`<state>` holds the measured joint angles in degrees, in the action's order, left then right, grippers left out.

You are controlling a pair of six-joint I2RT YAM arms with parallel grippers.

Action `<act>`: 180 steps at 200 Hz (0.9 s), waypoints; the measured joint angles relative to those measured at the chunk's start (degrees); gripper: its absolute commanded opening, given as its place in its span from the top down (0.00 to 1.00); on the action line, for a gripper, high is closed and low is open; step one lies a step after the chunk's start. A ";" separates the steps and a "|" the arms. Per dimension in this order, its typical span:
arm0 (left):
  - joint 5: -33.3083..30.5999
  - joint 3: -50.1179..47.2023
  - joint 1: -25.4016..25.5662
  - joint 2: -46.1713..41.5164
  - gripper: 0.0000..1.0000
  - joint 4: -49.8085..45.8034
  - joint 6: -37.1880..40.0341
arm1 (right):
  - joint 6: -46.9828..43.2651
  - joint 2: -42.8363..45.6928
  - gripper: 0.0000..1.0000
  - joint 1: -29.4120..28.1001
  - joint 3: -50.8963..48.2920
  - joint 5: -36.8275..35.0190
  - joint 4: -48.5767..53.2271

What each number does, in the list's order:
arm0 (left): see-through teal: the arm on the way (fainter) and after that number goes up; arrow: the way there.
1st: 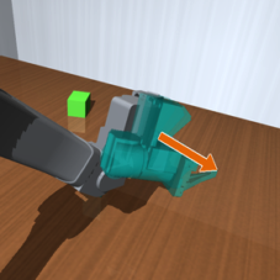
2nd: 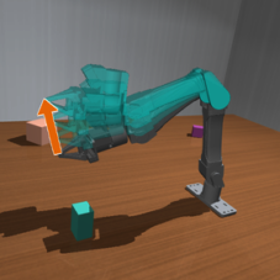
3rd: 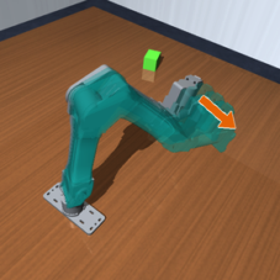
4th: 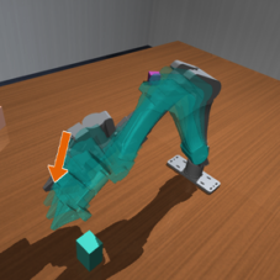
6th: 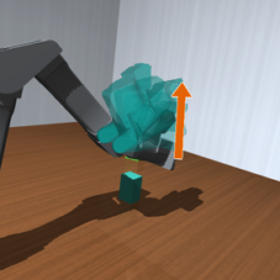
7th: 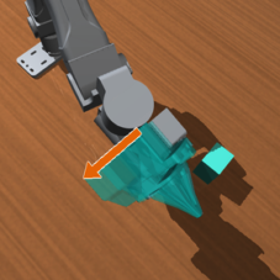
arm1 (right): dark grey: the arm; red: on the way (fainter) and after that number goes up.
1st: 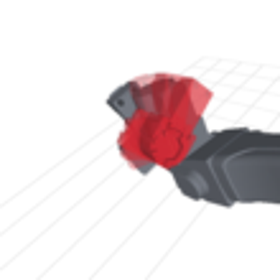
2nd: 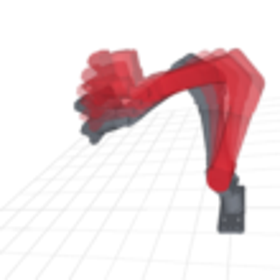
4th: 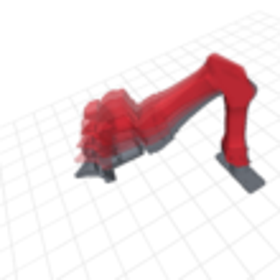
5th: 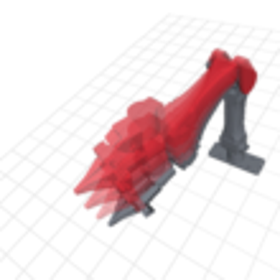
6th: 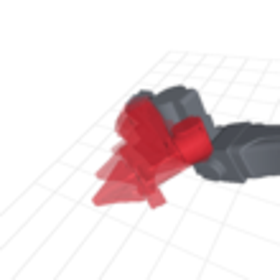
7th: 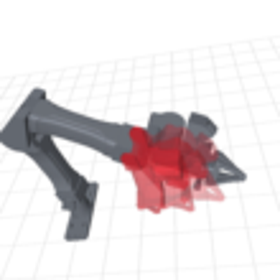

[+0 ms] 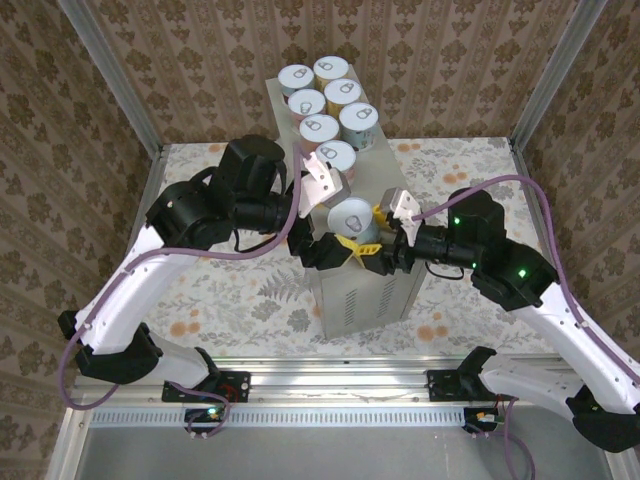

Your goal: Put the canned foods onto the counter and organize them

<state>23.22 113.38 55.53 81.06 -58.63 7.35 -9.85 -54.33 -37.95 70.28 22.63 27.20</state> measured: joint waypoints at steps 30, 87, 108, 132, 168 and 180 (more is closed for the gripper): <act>-0.48 0.00 0.00 0.00 0.00 1.42 0.00 | 1.09 1.53 0.44 2.03 -1.42 -0.02 -0.48; -1.75 -0.46 -0.85 -0.76 0.00 3.17 0.00 | 2.73 4.28 0.41 5.64 -3.41 -0.44 -0.50; -2.54 -2.36 -1.79 -3.04 0.00 4.37 -0.04 | 3.54 4.55 0.38 7.02 -3.89 -1.40 -1.03; -3.19 -5.99 -3.61 -7.41 0.00 5.97 -0.44 | 4.31 4.57 0.28 8.15 -4.55 -2.36 -2.14; -3.80 -10.69 -6.47 -13.79 0.00 7.80 -2.03 | 5.07 4.35 0.21 8.46 -5.18 -2.99 -2.16; -3.85 -11.39 -7.06 -14.86 0.00 8.17 -2.47 | 5.11 4.35 0.20 8.46 -5.18 -3.04 -1.97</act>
<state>19.38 102.00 48.47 66.19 -50.46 4.89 -4.73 -49.98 -29.50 65.10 19.59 25.23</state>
